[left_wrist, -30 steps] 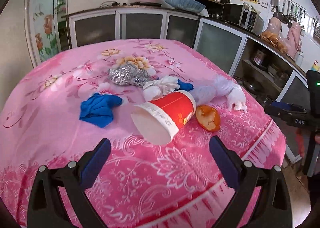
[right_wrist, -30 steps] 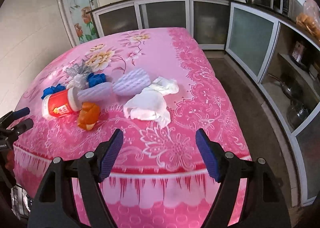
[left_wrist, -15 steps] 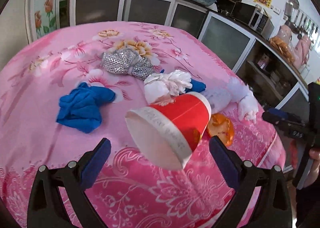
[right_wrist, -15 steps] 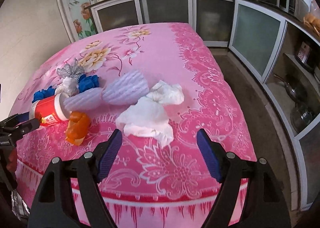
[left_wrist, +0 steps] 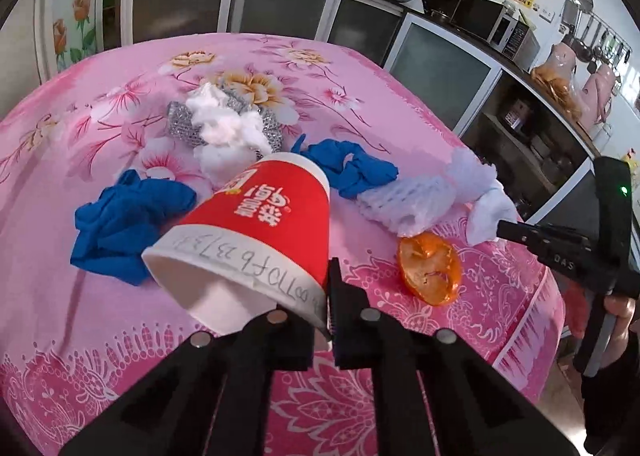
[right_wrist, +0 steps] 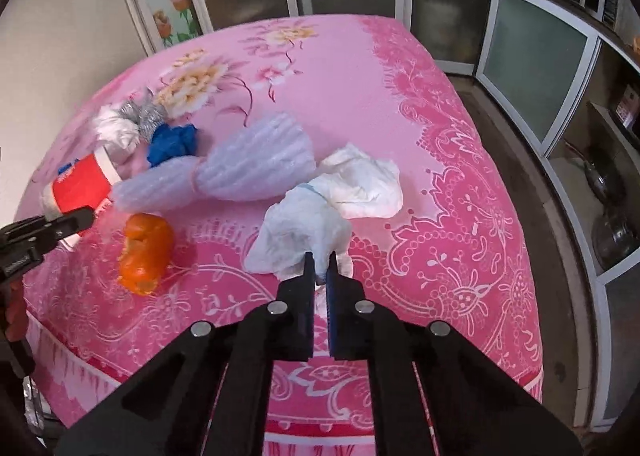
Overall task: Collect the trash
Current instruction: 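Carry the red cup and tissue to the yellow bin and release both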
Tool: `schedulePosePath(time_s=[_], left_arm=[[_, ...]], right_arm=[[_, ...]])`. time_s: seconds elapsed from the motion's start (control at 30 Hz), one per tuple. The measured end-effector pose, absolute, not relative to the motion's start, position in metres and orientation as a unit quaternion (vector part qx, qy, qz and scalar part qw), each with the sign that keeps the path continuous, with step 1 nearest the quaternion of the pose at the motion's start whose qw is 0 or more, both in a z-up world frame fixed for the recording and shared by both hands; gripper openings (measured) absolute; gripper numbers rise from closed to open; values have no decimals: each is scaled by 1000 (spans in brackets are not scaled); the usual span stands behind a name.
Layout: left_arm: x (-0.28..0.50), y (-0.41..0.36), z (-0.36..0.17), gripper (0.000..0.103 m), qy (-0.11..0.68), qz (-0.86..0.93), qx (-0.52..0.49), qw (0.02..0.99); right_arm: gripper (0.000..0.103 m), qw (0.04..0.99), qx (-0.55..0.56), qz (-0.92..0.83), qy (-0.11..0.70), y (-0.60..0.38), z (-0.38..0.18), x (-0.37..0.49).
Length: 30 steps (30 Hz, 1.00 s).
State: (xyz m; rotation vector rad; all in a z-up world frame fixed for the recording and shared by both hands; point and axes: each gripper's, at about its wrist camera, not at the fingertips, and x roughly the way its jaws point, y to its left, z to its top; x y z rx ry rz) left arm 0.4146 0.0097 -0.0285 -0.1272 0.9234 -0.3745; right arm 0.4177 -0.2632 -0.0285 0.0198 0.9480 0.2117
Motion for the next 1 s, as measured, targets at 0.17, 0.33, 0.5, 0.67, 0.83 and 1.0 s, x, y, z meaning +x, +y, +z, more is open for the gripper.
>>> schedulePosePath(time_s=[0.17,0.33,0.5,0.67,0.83,1.0], left_arm=[[404,19,-22,5,438,-186,-75,876],[382,25,-8,5,426,-188,-69,882],[357,27,9,5,414,-197,-69,886],[330,26,21,5,400,-209,-64,890],[301,15,28,5,393,-229,-56,889],[277,-11,35,5,382,-266,-40,884]], right_arm=[[3,893,19,117,433,-266,-11,401],[3,900,23,122,417,-270,6,378],[3,905,25,121,408,-276,18,351],[3,910,33,115,397,-285,31,319],[3,918,50,97,382,-307,43,278],[3,923,61,56,375,-339,45,232]])
